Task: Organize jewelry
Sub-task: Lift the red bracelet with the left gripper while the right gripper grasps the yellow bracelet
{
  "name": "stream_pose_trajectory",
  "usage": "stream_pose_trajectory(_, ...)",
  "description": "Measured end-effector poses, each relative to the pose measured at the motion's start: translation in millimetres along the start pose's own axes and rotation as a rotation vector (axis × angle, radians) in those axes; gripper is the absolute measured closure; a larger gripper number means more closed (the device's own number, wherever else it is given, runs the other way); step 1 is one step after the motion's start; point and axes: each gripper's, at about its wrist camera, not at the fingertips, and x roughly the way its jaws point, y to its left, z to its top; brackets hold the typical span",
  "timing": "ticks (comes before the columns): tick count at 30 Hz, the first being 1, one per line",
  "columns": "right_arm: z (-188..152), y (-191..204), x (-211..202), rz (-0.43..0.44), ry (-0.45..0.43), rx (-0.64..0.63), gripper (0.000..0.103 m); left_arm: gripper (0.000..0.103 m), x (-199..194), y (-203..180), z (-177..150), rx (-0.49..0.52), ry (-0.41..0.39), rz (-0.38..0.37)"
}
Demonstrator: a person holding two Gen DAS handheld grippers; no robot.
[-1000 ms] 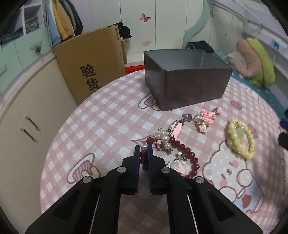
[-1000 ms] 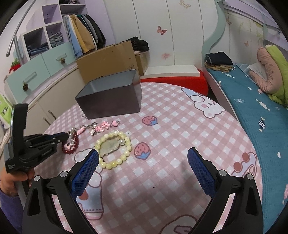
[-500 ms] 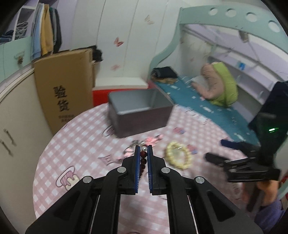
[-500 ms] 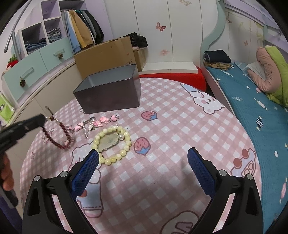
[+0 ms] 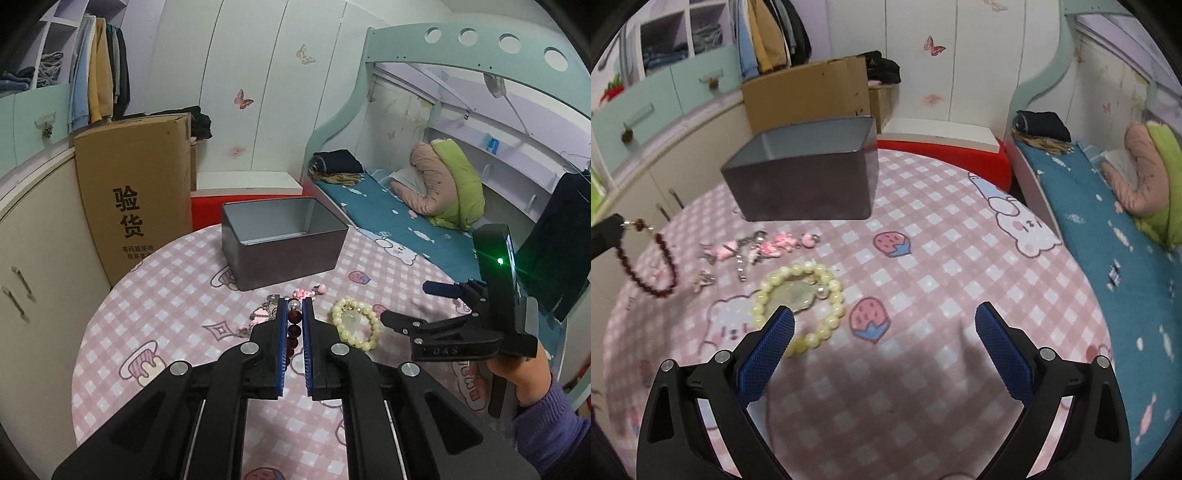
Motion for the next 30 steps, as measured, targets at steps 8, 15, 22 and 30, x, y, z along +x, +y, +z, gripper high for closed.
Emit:
stream_pose_trajectory(8,3.4,16.9,21.9,0.031,0.080,-0.069,0.056,0.097,4.9,0.6,-5.3,-0.003,0.011,-0.019)
stream_pose_trajectory(15,4.3,26.9,25.0,0.095,0.104,-0.108,0.085,0.097,10.5,0.2,-4.1,-0.006,0.028,-0.042)
stream_pose_trajectory(22,8.2,24.2,5.1,0.103,0.063,-0.089,0.093,0.097,7.6,-4.6,4.7,0.009,0.021,-0.078)
stream_pose_trajectory(30,33.8,22.5,-45.5,0.115,-0.041,-0.107,0.093,0.097,6.0,-15.7,31.1,0.049,0.012,-0.127)
